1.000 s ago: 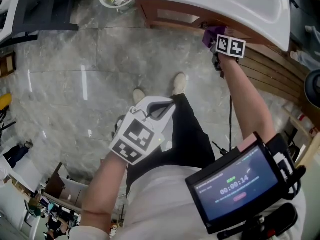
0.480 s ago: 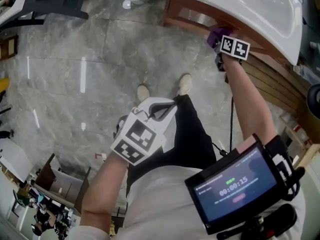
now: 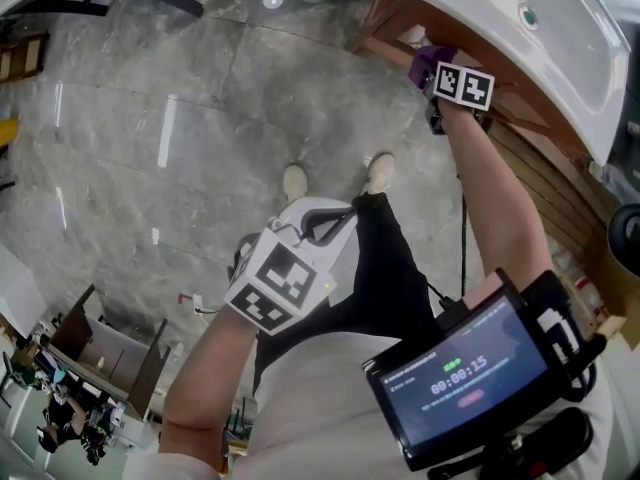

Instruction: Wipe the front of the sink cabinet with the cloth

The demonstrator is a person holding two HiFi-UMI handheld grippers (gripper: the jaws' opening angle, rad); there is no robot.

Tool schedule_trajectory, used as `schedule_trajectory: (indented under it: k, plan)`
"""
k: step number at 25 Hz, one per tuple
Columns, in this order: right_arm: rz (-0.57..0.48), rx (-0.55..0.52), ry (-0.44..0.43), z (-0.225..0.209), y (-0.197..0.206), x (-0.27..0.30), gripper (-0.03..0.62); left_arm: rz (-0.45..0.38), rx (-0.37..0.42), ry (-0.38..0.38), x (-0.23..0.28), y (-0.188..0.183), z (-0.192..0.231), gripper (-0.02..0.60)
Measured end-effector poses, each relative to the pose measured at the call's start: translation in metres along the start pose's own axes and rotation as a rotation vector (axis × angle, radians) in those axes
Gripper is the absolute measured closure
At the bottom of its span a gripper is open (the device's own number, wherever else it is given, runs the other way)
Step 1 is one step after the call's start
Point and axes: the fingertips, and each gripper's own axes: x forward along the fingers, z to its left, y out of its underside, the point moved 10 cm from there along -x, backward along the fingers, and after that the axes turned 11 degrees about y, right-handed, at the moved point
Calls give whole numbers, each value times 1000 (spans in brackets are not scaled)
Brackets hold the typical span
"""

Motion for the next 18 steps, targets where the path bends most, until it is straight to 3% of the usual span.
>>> schedule_trajectory:
  k: [10, 18]
  plan:
    - [-7, -71, -76, 79, -20, 22, 513, -33, -44, -40, -37, 27, 8, 575]
    - [-25, -121, -137, 112, -20, 24, 513, -34, -46, -43, -48, 36, 8, 575]
